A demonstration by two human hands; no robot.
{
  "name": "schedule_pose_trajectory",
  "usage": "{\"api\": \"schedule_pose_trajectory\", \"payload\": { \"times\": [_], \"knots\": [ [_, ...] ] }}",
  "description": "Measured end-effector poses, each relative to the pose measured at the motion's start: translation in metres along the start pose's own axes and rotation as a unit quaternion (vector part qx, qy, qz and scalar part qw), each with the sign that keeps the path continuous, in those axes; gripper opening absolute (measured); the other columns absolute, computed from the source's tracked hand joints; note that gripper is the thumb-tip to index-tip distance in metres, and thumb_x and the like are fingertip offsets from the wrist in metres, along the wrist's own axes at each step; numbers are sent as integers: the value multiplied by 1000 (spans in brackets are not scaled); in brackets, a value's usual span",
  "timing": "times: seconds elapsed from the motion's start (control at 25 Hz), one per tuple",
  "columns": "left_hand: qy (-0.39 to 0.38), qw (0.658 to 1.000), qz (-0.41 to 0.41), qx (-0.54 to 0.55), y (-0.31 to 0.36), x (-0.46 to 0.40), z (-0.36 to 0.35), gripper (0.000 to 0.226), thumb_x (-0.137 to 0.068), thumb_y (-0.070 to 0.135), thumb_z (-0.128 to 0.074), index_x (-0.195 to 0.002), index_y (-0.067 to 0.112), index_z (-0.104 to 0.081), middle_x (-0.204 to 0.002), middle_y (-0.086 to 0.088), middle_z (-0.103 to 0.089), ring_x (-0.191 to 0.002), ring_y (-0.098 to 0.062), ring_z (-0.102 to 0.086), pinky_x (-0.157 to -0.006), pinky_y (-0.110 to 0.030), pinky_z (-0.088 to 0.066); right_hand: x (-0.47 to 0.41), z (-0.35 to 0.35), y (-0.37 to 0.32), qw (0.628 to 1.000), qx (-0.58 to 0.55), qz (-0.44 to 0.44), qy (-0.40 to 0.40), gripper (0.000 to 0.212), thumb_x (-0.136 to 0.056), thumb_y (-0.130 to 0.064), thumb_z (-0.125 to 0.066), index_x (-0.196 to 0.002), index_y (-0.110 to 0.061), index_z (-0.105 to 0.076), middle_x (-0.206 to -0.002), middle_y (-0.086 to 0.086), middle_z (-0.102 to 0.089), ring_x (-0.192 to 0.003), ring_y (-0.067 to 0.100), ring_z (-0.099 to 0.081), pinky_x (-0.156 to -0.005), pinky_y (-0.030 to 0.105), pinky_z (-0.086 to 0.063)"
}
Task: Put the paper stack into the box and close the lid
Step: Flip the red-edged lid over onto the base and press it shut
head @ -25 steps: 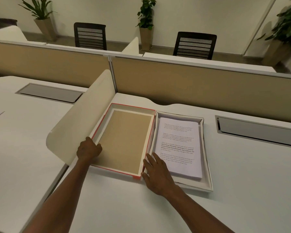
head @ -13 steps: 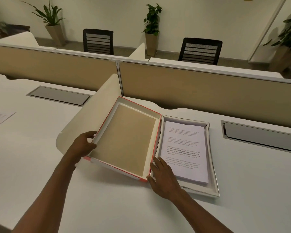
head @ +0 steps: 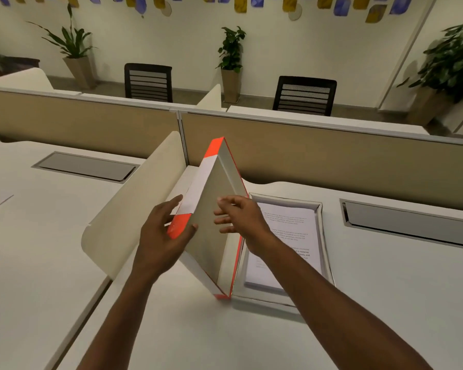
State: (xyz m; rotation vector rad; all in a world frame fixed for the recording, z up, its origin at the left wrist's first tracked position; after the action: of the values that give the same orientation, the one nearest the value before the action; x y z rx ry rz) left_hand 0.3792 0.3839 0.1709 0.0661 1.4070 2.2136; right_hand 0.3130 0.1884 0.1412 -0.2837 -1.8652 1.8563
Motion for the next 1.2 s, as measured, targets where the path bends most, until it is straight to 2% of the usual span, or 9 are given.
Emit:
{"api": "schedule_pose_trajectory", "payload": {
  "times": [0.08, 0.2, 0.4, 0.52, 0.68, 0.84, 0.96, 1.08, 1.2],
  "knots": [
    [3, 1000, 11, 16, 15, 6, -16, 81, -73, 49, -76, -145, 31, -44, -142, 9, -51, -114, -14, -56, -85, -18, -51, -6, -6, -16, 998, -62, -20, 1, 24, -90, -43, -67, -98, -20, -70, -92, 4, -77, -77, 18, -77, -59, 30, -61],
    [-6, 1000, 24, 14, 29, 14, -38, 87, -73, 51, -77, -148, 30, -40, -143, 6, -54, -115, -15, -57, -95, -37, -53, -10, -3, -17, 992, -113, -38, 34, 18, -93, -33, -67, -91, -16, -69, -96, 6, -77, -77, 20, -77, -56, 29, -60],
    [-43, 994, 40, 88, 35, 14, -56, 82, -71, 66, -68, -144, 39, -42, -130, 21, -55, -104, 1, -61, -84, -20, -53, -8, 18, -5, 980, -168, -72, 72, 3, -95, -17, -64, -97, -16, -65, -105, 5, -72, -91, 23, -71, -61, 29, -61],
    [-31, 984, 89, 150, 7, 7, -55, 70, -82, 68, -50, -142, 32, -48, -132, 8, -62, -119, -14, -62, -92, -32, -56, -1, 31, -8, 974, -199, -80, 66, 16, -96, -15, -62, -111, -9, -64, -111, 11, -73, -97, 25, -71, -65, 31, -61],
    [-96, 939, 271, 190, -61, 5, -93, 78, -88, 72, -32, -146, 21, -47, -143, -7, -56, -134, -29, -52, -107, -44, -44, 14, 55, -22, 965, -254, -61, 31, 21, -98, -15, -59, -116, -7, -64, -110, 12, -74, -95, 24, -71, -71, 32, -59],
    [-219, 831, 413, 301, -97, 33, -145, 76, -88, 73, -38, -136, 15, -52, -126, -19, -66, -107, -36, -67, -80, -45, -58, 33, 69, -32, 964, -261, -44, -8, 31, -99, -18, -57, -128, -6, -59, -118, 14, -70, -99, 25, -69, -89, 40, -56],
    [-232, 798, 412, 373, -101, 40, -161, 71, -87, 70, -46, -131, 15, -60, -125, -22, -68, -104, -38, -68, -83, -50, -58, 50, 92, -36, 971, -235, -32, -10, 29, -99, -21, -56, -125, -9, -61, -113, 11, -71, -97, 25, -69, -88, 42, -56],
    [-213, 808, 375, 401, -98, 37, -164, 60, -84, 60, -59, -131, 23, -65, -121, -15, -72, -106, -37, -69, -88, -51, -58, 70, 143, -30, 983, -174, -2, 50, 31, -97, -23, -59, -123, -8, -64, -114, 13, -72, -100, 28, -68, -95, 49, -51],
    [-235, 818, 309, 425, -88, 33, -167, 40, -99, 43, -51, -136, 32, -58, -131, -9, -68, -111, -37, -70, -84, -50, -59, 88, 182, -11, 983, -153, -4, 99, 44, -89, -31, -63, -129, -14, -61, -118, 13, -72, -103, 29, -70, -92, 51, -57]
  ]
}}
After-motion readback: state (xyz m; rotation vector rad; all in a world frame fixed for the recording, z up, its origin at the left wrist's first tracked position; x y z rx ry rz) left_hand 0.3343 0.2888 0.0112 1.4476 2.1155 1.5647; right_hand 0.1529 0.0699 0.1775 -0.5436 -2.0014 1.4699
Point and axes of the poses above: each hand's wrist, its own x-axis away from the middle knuckle, its own z-axis out of the back of the hand, y = z × x, the point moved 9 cm from there along -x, towards the middle knuckle
